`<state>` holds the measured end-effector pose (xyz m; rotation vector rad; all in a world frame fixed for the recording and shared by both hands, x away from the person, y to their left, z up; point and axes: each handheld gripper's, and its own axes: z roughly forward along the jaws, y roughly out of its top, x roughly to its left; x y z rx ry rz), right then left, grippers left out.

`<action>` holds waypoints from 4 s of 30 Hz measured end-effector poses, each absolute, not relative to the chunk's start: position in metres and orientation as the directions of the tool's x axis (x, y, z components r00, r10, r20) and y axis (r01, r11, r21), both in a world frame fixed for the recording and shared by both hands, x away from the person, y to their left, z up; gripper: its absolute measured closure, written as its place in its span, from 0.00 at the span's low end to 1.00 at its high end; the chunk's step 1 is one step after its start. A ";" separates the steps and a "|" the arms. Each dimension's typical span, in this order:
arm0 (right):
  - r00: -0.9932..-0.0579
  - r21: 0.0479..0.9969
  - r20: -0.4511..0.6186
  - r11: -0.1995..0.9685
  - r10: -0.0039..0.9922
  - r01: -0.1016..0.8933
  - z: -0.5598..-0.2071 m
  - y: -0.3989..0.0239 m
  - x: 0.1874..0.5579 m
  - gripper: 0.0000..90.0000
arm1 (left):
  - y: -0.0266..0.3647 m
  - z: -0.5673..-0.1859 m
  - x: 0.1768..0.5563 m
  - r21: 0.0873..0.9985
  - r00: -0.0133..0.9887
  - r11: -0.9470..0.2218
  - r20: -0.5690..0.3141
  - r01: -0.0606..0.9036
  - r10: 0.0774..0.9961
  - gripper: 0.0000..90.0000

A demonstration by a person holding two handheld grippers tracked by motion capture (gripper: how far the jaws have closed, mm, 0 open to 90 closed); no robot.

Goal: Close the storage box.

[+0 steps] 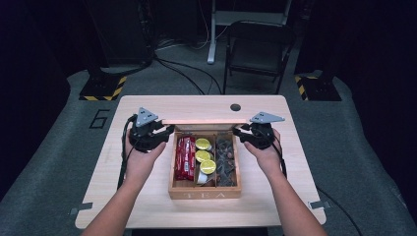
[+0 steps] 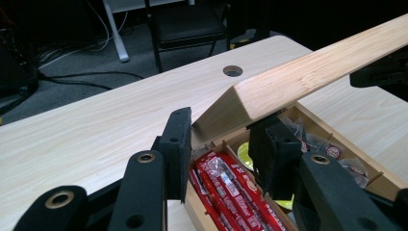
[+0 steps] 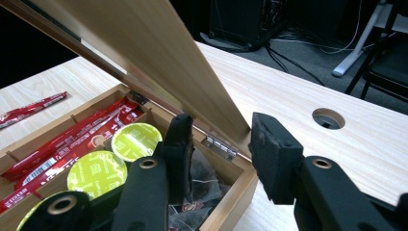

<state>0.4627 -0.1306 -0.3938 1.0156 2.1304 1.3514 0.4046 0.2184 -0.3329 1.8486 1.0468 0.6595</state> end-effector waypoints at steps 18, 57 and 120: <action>-0.643 0.907 -0.040 0.297 0.765 0.297 -0.353 -0.132 0.432 0.69 | 0.222 -0.331 0.411 0.888 0.517 -0.244 0.010 0.389 0.856 0.68; -0.690 0.896 -0.081 0.356 0.719 0.265 -0.371 -0.135 0.372 0.63 | 0.231 -0.375 0.356 0.889 0.590 -0.256 -0.019 0.380 0.807 0.63; -0.748 0.865 -0.032 0.393 0.663 0.311 -0.440 -0.144 0.315 0.66 | 0.234 -0.457 0.310 0.820 0.658 -0.358 -0.029 0.446 0.752 0.61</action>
